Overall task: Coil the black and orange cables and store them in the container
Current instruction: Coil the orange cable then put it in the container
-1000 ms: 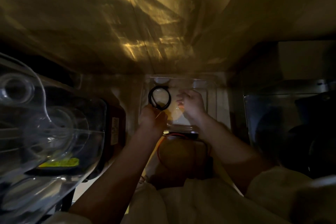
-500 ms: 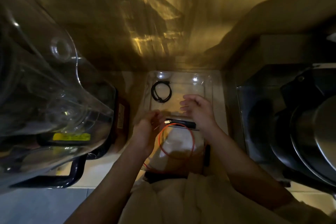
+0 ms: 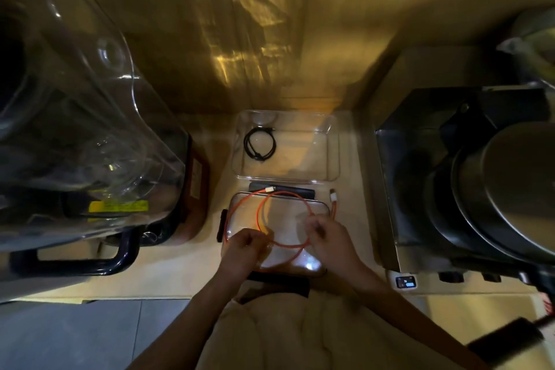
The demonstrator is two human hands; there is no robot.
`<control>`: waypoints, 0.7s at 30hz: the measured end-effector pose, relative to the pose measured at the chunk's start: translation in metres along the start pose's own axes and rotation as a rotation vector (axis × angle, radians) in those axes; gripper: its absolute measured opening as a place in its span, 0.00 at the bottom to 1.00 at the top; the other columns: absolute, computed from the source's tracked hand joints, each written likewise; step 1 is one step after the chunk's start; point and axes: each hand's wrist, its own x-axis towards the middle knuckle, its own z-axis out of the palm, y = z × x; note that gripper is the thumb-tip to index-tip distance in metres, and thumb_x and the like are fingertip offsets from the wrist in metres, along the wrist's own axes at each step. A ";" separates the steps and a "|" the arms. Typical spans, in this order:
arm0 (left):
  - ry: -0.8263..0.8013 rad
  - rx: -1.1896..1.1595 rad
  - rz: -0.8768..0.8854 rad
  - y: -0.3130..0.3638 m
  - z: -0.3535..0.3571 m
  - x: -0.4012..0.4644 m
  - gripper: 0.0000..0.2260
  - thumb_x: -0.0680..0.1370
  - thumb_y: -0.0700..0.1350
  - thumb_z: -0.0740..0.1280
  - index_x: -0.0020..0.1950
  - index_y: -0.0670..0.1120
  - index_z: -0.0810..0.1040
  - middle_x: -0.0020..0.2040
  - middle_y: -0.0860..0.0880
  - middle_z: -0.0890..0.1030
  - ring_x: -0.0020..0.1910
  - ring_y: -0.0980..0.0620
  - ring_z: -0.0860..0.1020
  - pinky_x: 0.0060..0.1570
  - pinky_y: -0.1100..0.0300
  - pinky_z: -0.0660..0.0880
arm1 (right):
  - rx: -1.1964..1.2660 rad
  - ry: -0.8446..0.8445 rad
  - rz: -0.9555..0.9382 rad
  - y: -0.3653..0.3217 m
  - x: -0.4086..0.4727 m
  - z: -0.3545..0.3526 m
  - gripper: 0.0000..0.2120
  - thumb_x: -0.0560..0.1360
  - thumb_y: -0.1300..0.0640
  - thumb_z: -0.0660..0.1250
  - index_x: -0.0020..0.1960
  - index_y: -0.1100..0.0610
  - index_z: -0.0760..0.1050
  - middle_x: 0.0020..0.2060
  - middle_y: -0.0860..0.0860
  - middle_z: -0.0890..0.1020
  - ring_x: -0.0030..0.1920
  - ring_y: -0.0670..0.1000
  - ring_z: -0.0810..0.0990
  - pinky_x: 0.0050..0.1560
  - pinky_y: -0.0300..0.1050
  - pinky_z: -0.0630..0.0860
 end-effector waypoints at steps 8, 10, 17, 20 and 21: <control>-0.189 0.490 0.251 -0.028 0.008 -0.002 0.07 0.76 0.49 0.68 0.38 0.51 0.81 0.39 0.54 0.83 0.40 0.57 0.81 0.44 0.59 0.77 | -0.582 -0.096 -0.252 0.021 -0.010 0.001 0.09 0.75 0.56 0.66 0.52 0.51 0.82 0.50 0.47 0.85 0.53 0.47 0.80 0.61 0.47 0.74; -0.201 0.605 0.325 -0.029 0.013 -0.003 0.07 0.77 0.48 0.68 0.40 0.52 0.81 0.40 0.56 0.82 0.41 0.61 0.79 0.46 0.59 0.79 | -0.675 -0.117 -0.227 0.024 -0.010 0.003 0.10 0.75 0.55 0.67 0.54 0.50 0.82 0.53 0.47 0.84 0.57 0.47 0.79 0.66 0.49 0.71; -0.174 0.783 0.347 -0.027 0.026 0.000 0.03 0.73 0.52 0.70 0.44 0.55 0.78 0.42 0.55 0.81 0.44 0.58 0.80 0.49 0.56 0.80 | -0.831 -0.105 -0.238 0.025 -0.005 0.008 0.11 0.74 0.58 0.66 0.53 0.52 0.83 0.53 0.50 0.82 0.58 0.52 0.77 0.64 0.47 0.68; -0.134 0.832 0.355 -0.027 0.031 0.001 0.05 0.74 0.50 0.71 0.45 0.55 0.76 0.45 0.54 0.81 0.46 0.56 0.79 0.51 0.58 0.78 | -0.872 -0.121 -0.253 0.022 -0.002 0.009 0.12 0.76 0.57 0.66 0.57 0.53 0.81 0.57 0.51 0.81 0.62 0.53 0.74 0.67 0.48 0.64; -0.123 0.849 0.366 -0.028 0.032 0.001 0.04 0.75 0.49 0.70 0.47 0.54 0.76 0.46 0.54 0.81 0.47 0.56 0.79 0.51 0.58 0.78 | -0.887 -0.131 -0.255 0.022 -0.001 0.009 0.12 0.76 0.57 0.65 0.59 0.53 0.80 0.58 0.52 0.80 0.63 0.53 0.73 0.68 0.48 0.63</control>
